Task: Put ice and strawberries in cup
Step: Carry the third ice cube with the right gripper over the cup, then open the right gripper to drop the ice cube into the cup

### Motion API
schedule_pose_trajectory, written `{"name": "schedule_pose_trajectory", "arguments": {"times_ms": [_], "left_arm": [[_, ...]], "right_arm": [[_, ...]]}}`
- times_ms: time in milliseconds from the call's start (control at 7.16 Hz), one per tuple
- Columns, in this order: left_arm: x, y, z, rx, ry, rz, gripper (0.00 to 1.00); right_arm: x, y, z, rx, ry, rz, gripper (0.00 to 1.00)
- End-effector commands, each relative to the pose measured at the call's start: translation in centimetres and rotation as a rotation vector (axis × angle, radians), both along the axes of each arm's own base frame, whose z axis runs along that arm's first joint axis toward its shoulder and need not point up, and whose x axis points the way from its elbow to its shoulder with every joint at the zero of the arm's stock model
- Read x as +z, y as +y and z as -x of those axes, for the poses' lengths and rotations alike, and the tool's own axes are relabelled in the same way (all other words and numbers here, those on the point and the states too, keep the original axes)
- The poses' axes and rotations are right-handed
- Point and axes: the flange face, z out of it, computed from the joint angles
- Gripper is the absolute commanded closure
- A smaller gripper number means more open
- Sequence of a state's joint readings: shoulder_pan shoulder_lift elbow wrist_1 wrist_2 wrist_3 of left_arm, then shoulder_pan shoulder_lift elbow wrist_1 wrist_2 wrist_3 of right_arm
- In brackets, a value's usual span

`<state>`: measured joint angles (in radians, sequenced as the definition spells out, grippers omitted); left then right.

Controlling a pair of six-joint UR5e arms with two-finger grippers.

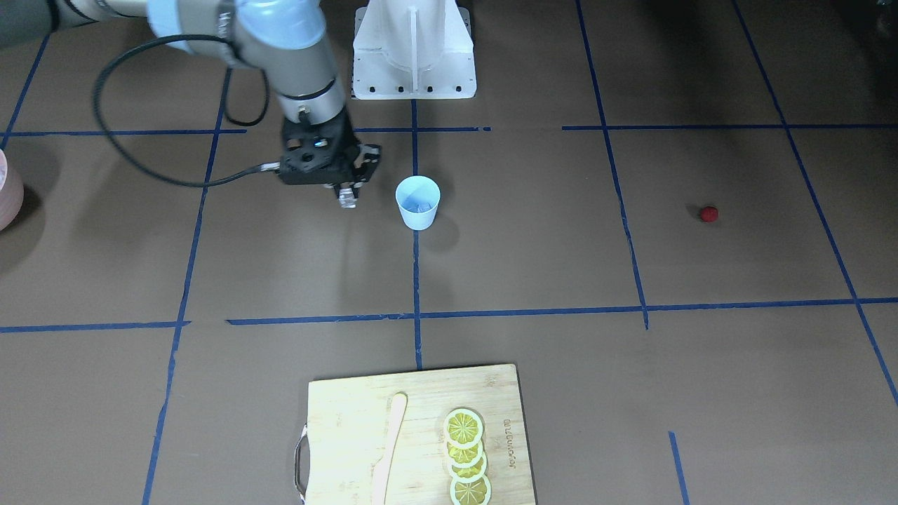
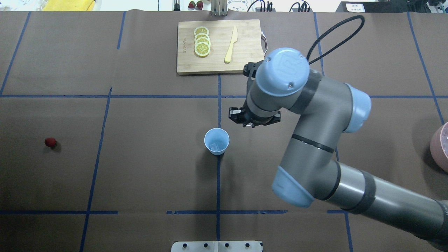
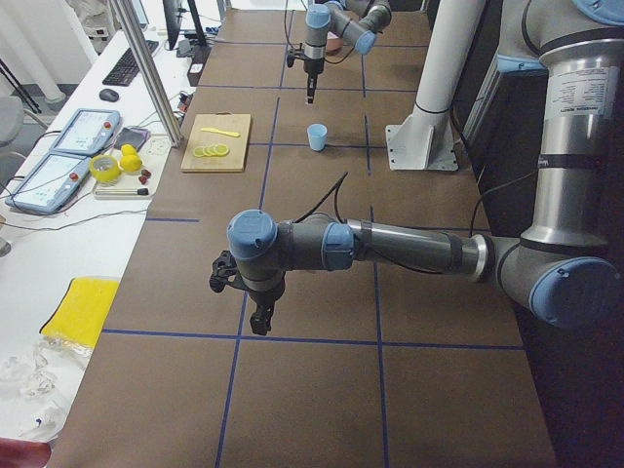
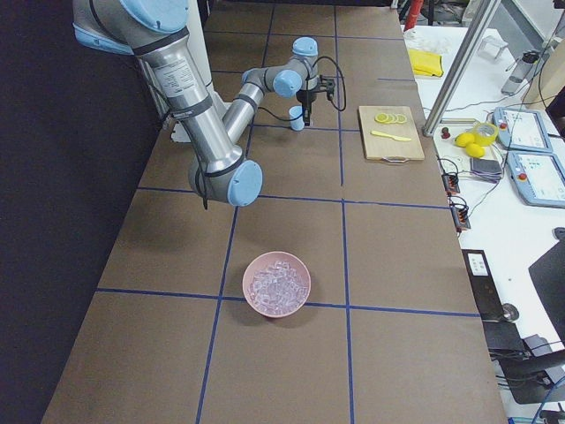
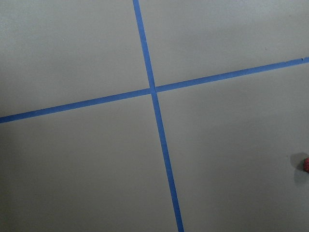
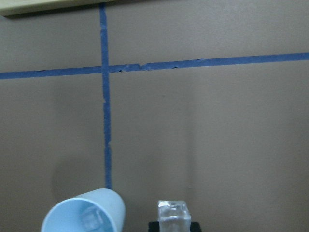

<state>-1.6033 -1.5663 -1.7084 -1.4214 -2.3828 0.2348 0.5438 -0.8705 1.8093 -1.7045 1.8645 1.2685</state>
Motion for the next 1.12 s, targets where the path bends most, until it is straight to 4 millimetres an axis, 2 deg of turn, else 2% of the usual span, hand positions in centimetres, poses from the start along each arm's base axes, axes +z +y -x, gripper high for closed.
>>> {"name": "schedule_pose_trajectory", "arguments": {"times_ms": [0,140,419,558,698,838,977], "left_arm": [[0.2,0.0,0.0,0.0,0.001,0.004,0.0],[0.3,0.0,0.0,0.0,0.003,0.007,0.0],[0.3,0.0,0.0,0.0,0.004,0.007,0.0],[0.3,0.0,0.0,0.0,0.004,0.007,0.0],[0.2,0.0,-0.1,0.0,0.006,0.003,0.0],[0.2,0.0,0.0,0.0,0.004,0.005,0.0],[0.2,0.0,0.0,0.0,0.004,0.005,0.0]], "right_arm": [[-4.8,0.2,7.3,0.053,0.035,0.024,1.0],[-5.0,0.8,8.2,0.044,0.041,0.022,1.0],[-3.7,2.5,9.5,0.025,0.068,0.022,0.99],[-3.8,2.6,9.5,0.023,0.086,0.03,0.98],[-3.7,2.6,9.5,0.023,0.094,0.033,0.81],[-3.6,2.7,9.5,0.024,0.094,0.027,0.12],[-3.8,2.7,9.5,0.026,0.092,0.025,0.03]]}}
